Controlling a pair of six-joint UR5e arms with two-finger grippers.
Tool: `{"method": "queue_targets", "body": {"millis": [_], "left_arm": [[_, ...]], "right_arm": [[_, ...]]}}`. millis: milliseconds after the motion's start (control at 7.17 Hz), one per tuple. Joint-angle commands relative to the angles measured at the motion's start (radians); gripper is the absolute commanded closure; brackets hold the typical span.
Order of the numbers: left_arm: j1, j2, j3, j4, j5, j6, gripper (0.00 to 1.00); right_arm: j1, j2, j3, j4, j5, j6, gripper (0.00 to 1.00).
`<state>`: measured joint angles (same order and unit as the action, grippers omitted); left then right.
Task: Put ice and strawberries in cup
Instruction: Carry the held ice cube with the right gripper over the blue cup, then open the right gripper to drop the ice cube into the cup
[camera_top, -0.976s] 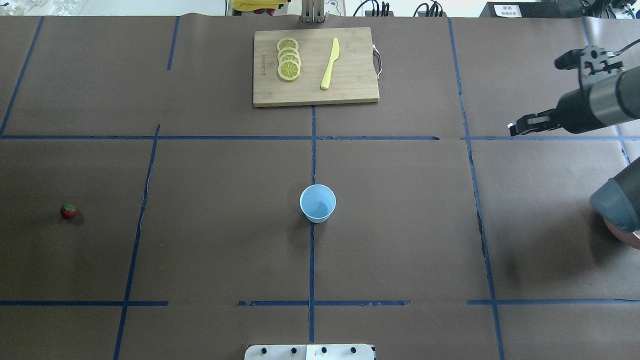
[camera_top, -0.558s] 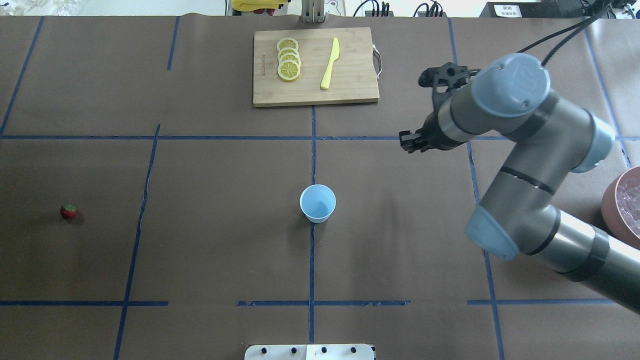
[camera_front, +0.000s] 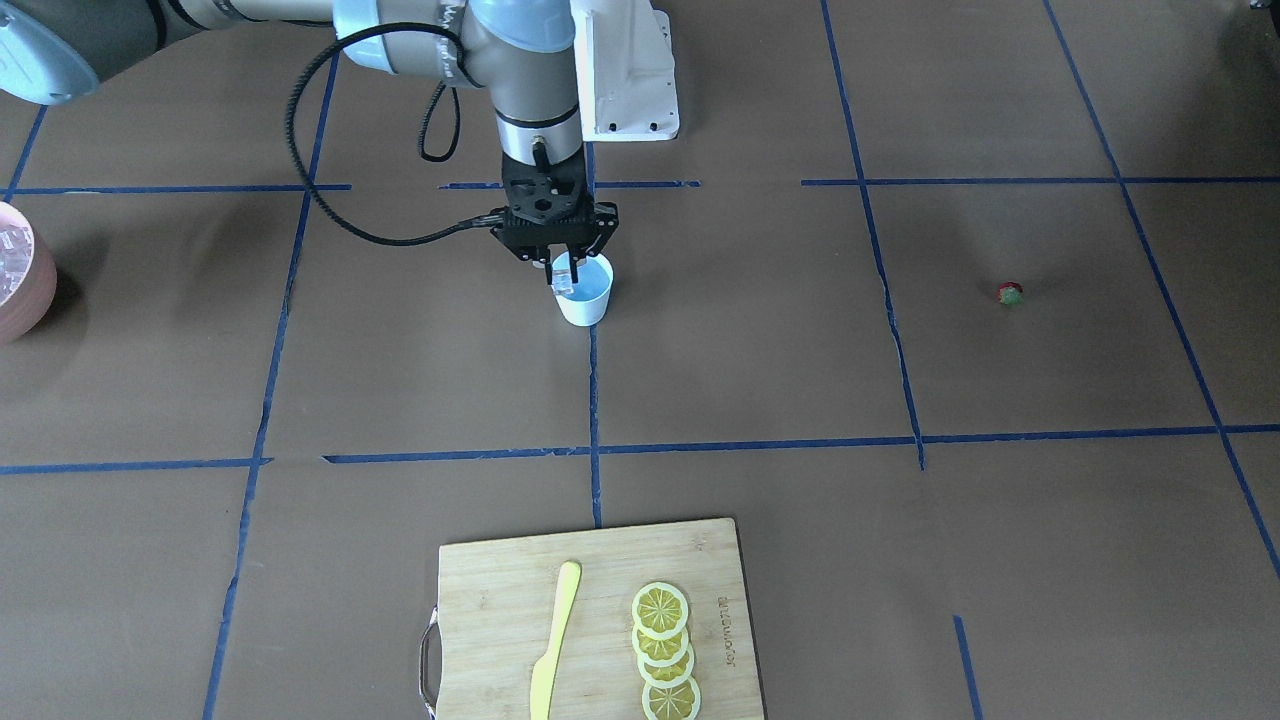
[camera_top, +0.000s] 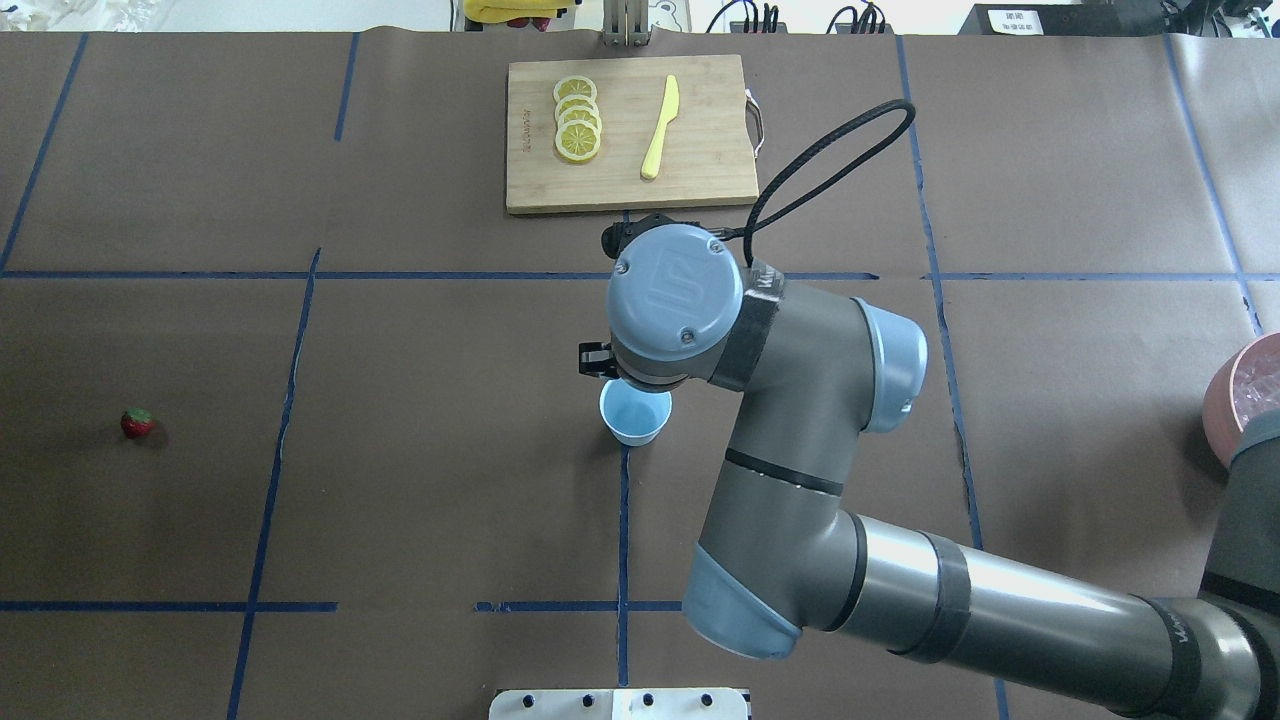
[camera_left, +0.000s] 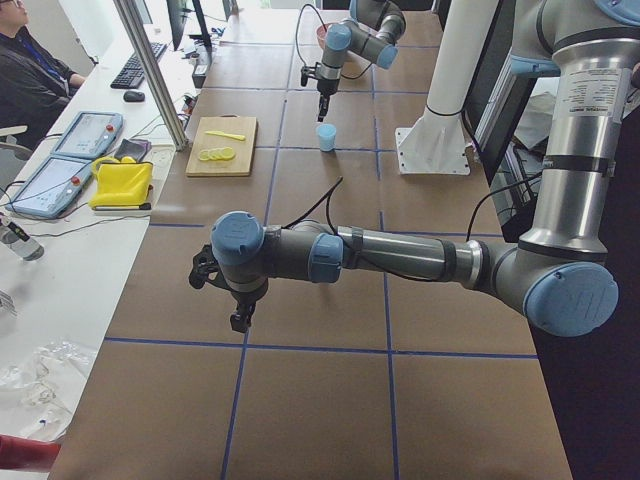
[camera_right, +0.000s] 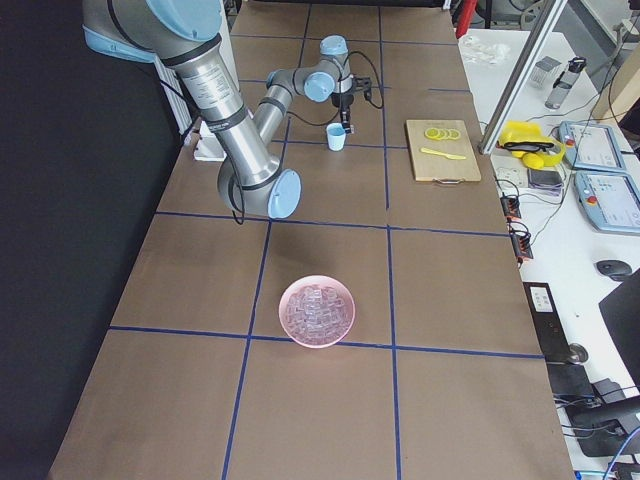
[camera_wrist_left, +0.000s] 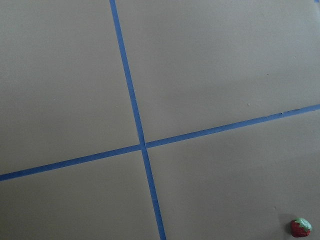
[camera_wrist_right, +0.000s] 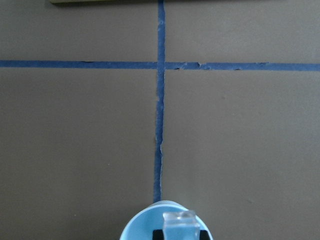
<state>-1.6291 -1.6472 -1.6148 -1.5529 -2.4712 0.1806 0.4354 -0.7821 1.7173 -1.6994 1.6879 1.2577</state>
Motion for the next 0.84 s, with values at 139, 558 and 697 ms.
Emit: {"method": "queue_targets", "body": {"millis": [139, 558, 697], "left_arm": [[0.0, 0.001, 0.0, 0.001, -0.002, 0.0, 0.0], [0.0, 0.0, 0.001, 0.001, 0.0, 0.0, 0.0], [0.0, 0.0, 0.001, 0.001, 0.0, 0.0, 0.0]], "right_arm": [[-0.032, 0.021, -0.027, -0.008, -0.02, 0.025, 0.9], [-0.032, 0.012, -0.016, -0.031, -0.019, 0.025, 0.01], [-0.032, 0.014, -0.015, -0.031, -0.016, 0.023, 0.01]]}}
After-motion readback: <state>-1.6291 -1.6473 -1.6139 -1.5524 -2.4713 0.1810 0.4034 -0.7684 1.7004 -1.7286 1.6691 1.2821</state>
